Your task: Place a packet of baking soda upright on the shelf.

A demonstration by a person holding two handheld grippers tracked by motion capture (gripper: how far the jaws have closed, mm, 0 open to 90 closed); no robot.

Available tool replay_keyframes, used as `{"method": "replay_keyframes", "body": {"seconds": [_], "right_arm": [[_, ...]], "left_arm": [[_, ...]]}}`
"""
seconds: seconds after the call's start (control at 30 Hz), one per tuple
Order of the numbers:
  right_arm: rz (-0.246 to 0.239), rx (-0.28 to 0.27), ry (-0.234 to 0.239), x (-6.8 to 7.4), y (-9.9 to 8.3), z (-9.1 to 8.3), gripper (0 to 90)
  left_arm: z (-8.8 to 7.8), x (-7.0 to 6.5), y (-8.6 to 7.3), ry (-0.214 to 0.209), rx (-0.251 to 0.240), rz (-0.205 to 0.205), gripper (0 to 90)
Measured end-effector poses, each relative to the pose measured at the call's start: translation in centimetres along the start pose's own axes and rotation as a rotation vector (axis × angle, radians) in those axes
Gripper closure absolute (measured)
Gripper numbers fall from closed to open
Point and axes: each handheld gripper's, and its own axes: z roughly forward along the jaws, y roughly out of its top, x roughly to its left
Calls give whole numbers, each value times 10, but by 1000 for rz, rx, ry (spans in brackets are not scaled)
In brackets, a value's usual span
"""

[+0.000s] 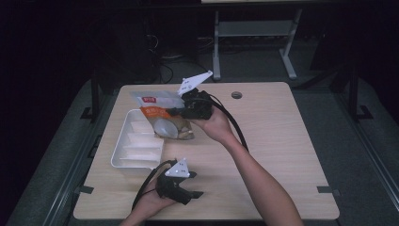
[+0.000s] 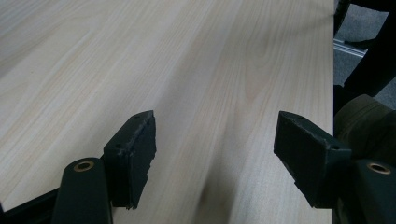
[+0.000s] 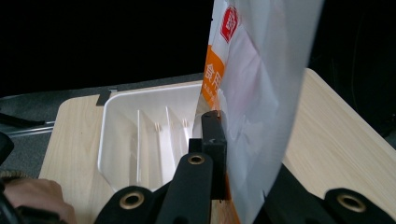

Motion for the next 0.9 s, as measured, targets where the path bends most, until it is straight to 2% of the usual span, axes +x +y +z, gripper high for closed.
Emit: {"method": "replay_keyframes", "body": {"seconds": [0.27,0.5,0.53,0.8,0.9], "right_arm": [[-10,8,26,1,10,22,898],[-15,8,43,2,17,40,898],[-17,13,51,3,19,47,898],[-23,15,74,5,27,71,898],[-22,13,79,5,28,76,898]], "left_arm": [[-1,2,-1,1,-1,-8,286],[-1,2,-2,3,6,-2,285],[-1,2,-2,3,4,-4,285],[-2,2,-2,2,6,-1,284],[-1,2,-2,1,10,6,283]]}}
